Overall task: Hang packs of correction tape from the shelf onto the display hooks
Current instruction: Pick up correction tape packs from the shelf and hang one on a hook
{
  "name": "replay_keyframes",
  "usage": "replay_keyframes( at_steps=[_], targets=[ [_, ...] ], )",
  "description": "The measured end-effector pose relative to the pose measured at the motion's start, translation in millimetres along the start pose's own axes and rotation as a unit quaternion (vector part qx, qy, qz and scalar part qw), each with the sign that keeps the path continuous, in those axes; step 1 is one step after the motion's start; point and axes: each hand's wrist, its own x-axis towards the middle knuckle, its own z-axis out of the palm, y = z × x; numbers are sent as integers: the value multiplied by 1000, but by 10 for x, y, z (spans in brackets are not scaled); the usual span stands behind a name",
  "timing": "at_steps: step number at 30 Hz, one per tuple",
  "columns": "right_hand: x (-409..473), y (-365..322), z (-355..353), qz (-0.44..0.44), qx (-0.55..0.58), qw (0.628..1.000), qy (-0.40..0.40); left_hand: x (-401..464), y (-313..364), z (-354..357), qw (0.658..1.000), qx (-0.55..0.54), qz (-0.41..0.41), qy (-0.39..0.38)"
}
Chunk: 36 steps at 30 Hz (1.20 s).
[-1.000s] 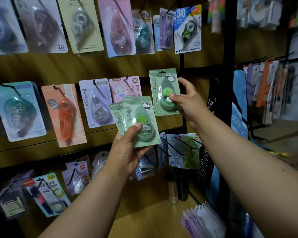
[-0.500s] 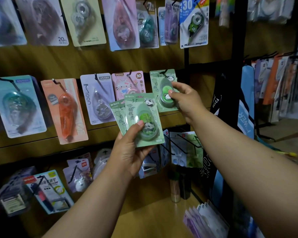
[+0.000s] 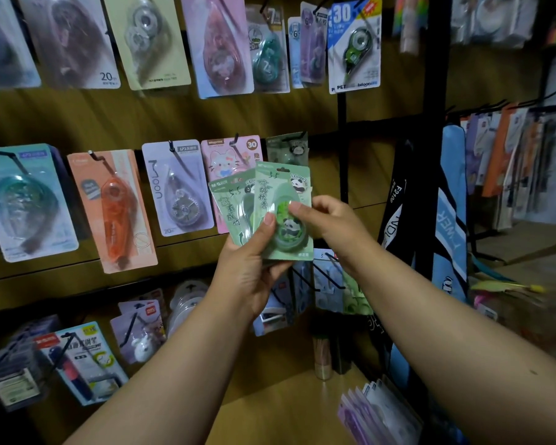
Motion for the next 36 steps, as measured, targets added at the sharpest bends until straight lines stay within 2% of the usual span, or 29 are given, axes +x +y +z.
replay_keyframes(
  at_steps=[3, 6, 9, 14, 19, 27, 36],
  targets=[
    [-71, 4, 10, 0, 78, 997, 4, 8, -42, 17, 1000, 19, 10, -3],
    [-64, -48, -5, -6, 117, 993, 4, 28, -73, 9, 999, 30, 8, 5],
    [-7, -137, -46, -40, 142, 988, 38, 47, -73, -20, 998, 53, 5, 17],
    [178, -247, -159, -103, 108, 984, 96, 41, -55, -61, 994, 101, 23, 42],
    [355, -289, -176, -116, 53, 986, 111, 27, -55, -80, 986, 146, 66, 48],
    [509, -186, -139, -98, 71, 981, 155, -37, -35, -80, 979, 176, 86, 48],
    [774, -87, -34, -70, 6, 983, 170, 0, -118, -165, 978, 173, 79, 83]
  ],
)
